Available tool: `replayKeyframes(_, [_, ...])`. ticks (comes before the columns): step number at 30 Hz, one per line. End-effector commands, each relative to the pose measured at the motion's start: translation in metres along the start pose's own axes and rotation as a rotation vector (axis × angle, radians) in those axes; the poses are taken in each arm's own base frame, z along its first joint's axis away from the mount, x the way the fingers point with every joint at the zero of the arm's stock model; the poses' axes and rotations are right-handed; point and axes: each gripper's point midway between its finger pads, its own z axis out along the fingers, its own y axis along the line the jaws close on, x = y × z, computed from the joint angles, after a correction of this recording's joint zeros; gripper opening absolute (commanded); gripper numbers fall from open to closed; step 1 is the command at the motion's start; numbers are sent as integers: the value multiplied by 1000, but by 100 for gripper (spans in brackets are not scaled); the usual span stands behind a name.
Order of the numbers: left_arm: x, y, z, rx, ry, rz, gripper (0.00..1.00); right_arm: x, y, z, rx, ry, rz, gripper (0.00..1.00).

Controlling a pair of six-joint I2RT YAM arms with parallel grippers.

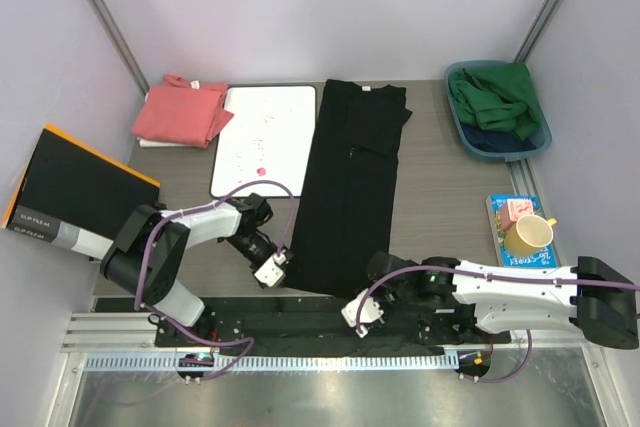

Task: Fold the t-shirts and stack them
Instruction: Grab the bottom of the folded rectangular tshirt with both arms

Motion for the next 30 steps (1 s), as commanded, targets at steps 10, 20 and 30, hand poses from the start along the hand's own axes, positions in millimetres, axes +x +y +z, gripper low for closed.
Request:
replayKeyframes(10, [0,29,10,-19,0,654,15,-11,-14,-5,61,-34,15,46])
replayKeyframes(20, [-20,31,2,-26,-22,624,0,-12,-36,-16,130,-9,48,1])
replayKeyframes(30, [-56,45,-25,-95,-13,532,0,-22,-55,-41,132,-4,78,1])
